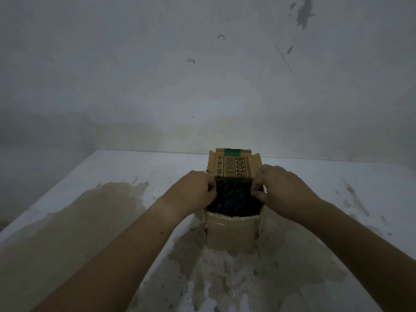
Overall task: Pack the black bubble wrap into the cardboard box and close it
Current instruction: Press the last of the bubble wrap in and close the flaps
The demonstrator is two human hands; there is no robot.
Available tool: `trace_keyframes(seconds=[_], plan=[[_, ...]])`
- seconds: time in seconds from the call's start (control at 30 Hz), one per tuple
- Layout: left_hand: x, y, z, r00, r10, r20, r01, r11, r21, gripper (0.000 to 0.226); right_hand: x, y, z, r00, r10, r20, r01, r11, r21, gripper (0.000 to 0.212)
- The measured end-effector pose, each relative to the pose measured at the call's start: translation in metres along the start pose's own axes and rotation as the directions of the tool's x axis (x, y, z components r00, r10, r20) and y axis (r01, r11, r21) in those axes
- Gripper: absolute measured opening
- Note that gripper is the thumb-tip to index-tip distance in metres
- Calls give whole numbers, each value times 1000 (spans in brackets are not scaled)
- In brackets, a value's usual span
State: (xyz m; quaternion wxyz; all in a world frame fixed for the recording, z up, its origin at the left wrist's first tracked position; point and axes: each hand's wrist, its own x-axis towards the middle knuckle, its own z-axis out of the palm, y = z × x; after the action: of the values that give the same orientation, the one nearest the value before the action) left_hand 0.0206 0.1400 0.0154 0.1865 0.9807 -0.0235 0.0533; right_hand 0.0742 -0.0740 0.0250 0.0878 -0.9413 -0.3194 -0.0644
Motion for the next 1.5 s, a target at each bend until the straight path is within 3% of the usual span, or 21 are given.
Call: trace_keyframes(seconds=[0.1, 0.2, 0.3, 0.47, 0.63, 0.7, 0.77, 0.83, 0.87, 0.9, 0.97, 1.0, 1.07, 1.17, 1.27, 1.4, 1.5], plan=[[-2, 4, -3, 998, -14, 65, 9, 998, 66, 25, 1, -6, -5, 993, -12, 114, 20, 997, -69, 25], [-5, 2, -15, 971, -76, 228, 96, 992, -78, 33, -1, -12, -17, 985, -22, 173, 46, 990, -136, 34], [-7, 2, -30, 934, -65, 351, 97, 992, -74, 46, -7, -13, -26, 983, 0, 183, 26, 990, -137, 47], [-5, 8, -14, 965, -131, 226, 149, 987, -65, 38, -3, -18, -12, 972, 124, 200, -131, 991, 23, 39], [-19, 3, -5, 988, -103, 117, 113, 990, -83, 46, -5, -15, -10, 981, 76, 176, -85, 995, 47, 29], [-28, -4, -1, 997, -57, 56, 64, 988, -143, 47, -10, -6, -9, 993, 19, 118, -34, 992, 122, 22], [-35, -9, 7, 997, -76, 5, 73, 942, -326, 53, -15, 3, -8, 998, 43, -39, -32, 969, 247, 15], [-36, -11, 14, 989, -150, -3, 121, 811, -573, 58, -14, 12, -5, 961, 204, -188, -106, 897, 430, 22], [-34, -10, 16, 984, -179, 5, 134, 721, -680, 59, -12, 16, -2, 932, 318, -172, -175, 813, 555, 33], [-32, -8, 16, 980, -200, 14, 141, 635, -760, 60, -9, 18, 0, 906, 415, -82, -251, 684, 685, 43], [-27, -4, 15, 972, -233, 18, 140, 521, -842, 63, -3, 19, 4, 873, 466, 143, -359, 418, 834, 56], [-25, -2, 15, 970, -244, 12, 133, 488, -862, 64, -1, 19, 7, 867, 453, 208, -384, 341, 858, 58], [-22, 0, 15, 964, -267, -16, 115, 468, -876, 61, 3, 19, 11, 873, 438, 215, -363, 288, 886, 57], [-20, -3, 18, 960, -268, -84, 71, 520, -851, 52, 5, 17, 15, 890, 450, 70, -244, 341, 908, 35], [-20, -8, 24, 954, -248, -167, 20, 610, -792, 35, 2, 17, 13, 906, 417, -70, -149, 470, 870, 8], [-23, -16, 30, 945, -207, -252, -37, 701, -713, 28, -3, 22, 12, 945, 293, -148, -78, 637, 767, 6], [-28, -18, 31, 940, -141, -310, -80, 794, -603, 25, -8, 27, 14, 960, 218, -175, -15, 666, 746, 19]])
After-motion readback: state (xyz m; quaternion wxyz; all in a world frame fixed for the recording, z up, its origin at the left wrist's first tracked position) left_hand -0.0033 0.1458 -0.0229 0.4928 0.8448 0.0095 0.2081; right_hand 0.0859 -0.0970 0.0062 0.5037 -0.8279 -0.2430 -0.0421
